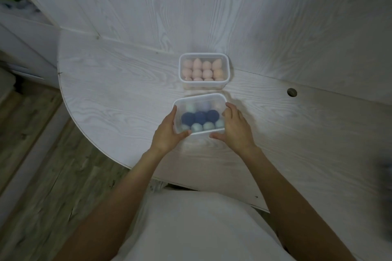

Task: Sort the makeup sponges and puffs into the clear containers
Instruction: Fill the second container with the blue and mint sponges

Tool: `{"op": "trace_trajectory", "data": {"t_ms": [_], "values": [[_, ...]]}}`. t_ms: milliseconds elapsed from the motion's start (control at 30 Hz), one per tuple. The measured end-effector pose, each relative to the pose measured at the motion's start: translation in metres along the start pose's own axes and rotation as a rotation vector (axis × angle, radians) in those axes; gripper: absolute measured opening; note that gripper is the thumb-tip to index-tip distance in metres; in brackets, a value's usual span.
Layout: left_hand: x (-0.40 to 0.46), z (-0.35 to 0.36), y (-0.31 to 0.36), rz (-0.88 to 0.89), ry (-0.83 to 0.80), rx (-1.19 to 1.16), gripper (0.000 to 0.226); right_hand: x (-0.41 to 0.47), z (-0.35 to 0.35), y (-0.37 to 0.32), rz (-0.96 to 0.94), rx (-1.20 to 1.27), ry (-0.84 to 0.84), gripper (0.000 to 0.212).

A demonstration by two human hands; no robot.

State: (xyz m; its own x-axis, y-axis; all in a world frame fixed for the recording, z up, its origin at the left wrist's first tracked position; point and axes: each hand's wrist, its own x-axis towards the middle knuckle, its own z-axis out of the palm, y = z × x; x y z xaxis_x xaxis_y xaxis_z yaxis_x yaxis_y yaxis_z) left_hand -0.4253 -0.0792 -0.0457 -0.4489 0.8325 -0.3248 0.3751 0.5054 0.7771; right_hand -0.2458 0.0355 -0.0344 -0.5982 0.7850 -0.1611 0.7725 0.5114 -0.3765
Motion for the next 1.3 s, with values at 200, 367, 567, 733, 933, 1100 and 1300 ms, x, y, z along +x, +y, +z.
{"op": "trace_trajectory", "data": {"t_ms": [200,367,567,733,933,1100,1300], "values": [[0.0,-0.001,-0.002,-0.036,-0.004,-0.03,0.098,-0.001,0.007,0.001,-0.061,-0.023,0.04,0.073],[-0.005,0.002,-0.001,-0.085,0.034,-0.216,0.098,-0.012,0.012,0.009,-0.062,0.404,0.09,0.073],[-0.008,0.002,0.014,-0.117,0.109,-0.404,0.056,-0.012,-0.003,0.008,0.307,0.793,0.052,0.051],[0.028,-0.027,0.055,0.072,0.162,-0.466,0.048,0.014,-0.044,0.002,0.309,1.01,0.289,0.042],[0.105,-0.055,0.076,0.069,0.139,-0.549,0.042,0.095,-0.065,-0.008,0.326,1.022,0.307,0.032],[0.134,-0.059,0.069,-0.02,0.066,-0.564,0.037,0.129,-0.065,-0.009,0.404,0.978,0.232,0.036],[0.133,-0.058,0.075,-0.156,-0.058,-0.65,0.041,0.137,-0.068,-0.004,0.553,1.145,0.073,0.04]]}}
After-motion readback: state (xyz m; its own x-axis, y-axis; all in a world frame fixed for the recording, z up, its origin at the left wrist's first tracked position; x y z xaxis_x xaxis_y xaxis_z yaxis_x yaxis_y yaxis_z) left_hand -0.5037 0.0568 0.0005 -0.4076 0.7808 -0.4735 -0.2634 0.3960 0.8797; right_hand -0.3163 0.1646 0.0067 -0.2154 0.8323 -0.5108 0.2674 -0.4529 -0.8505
